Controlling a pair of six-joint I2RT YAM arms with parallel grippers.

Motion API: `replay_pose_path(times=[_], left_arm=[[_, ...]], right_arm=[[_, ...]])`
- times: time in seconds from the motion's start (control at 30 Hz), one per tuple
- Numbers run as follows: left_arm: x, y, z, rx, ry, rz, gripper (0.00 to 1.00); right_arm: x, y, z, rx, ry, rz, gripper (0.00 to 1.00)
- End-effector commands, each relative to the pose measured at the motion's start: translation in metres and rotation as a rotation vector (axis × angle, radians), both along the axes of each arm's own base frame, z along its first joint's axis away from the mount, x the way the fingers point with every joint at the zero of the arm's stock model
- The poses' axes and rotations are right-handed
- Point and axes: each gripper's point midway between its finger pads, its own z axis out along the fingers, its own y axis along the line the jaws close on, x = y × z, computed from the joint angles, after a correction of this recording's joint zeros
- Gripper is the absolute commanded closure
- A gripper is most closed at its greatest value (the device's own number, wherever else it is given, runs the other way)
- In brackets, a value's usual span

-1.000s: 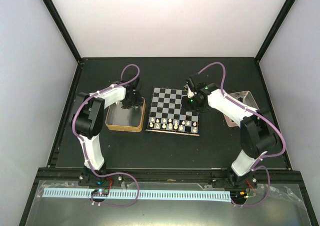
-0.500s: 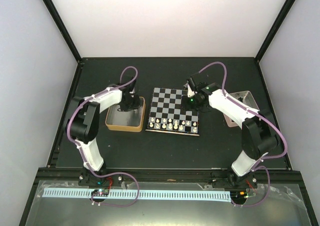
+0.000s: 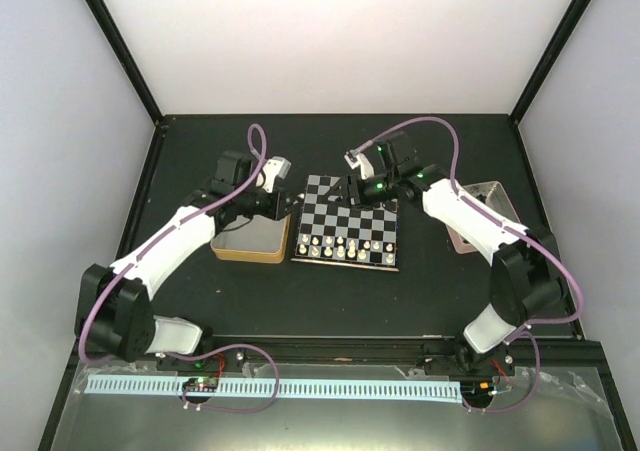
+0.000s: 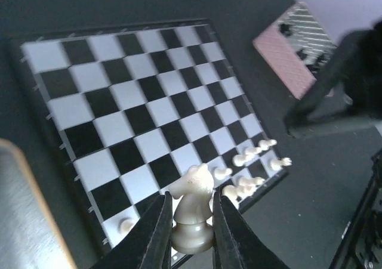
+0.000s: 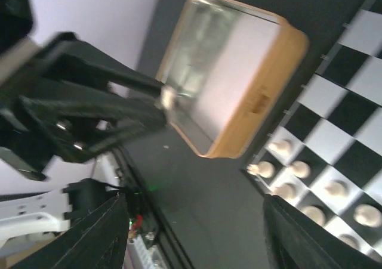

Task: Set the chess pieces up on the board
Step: Place the chess piece on the chessboard.

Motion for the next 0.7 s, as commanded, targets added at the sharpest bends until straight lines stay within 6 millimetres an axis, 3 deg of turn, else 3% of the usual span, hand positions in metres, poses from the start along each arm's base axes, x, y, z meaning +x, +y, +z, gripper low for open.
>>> replay_pose_path(times=[0.0,0.13,0.33,0.67], left_arm=[[-0.021,-0.032,0.053,-0.117,-0.293,-0.238,0.92],[-0.034,-0.041,0.074,-0.114,-0.421,-0.303,0.93],[-0.036,-0.049,0.076,-0.102,-0.44,-0.337,0.93],[-0.04,-0.054,0.071,-0.086,-0.434,-0.37,0.94]], right_arm=[[-0.007,0.019,0.062,0.215,-0.042,0.079,0.37],[-0.011,0.023,0.069,0.253,-0.001,0.099,0.4],[-0.015,0.028,0.067,0.267,0.078,0.11,0.48],[-0.017,0.034,0.053,0.248,0.156,0.122,0.69]])
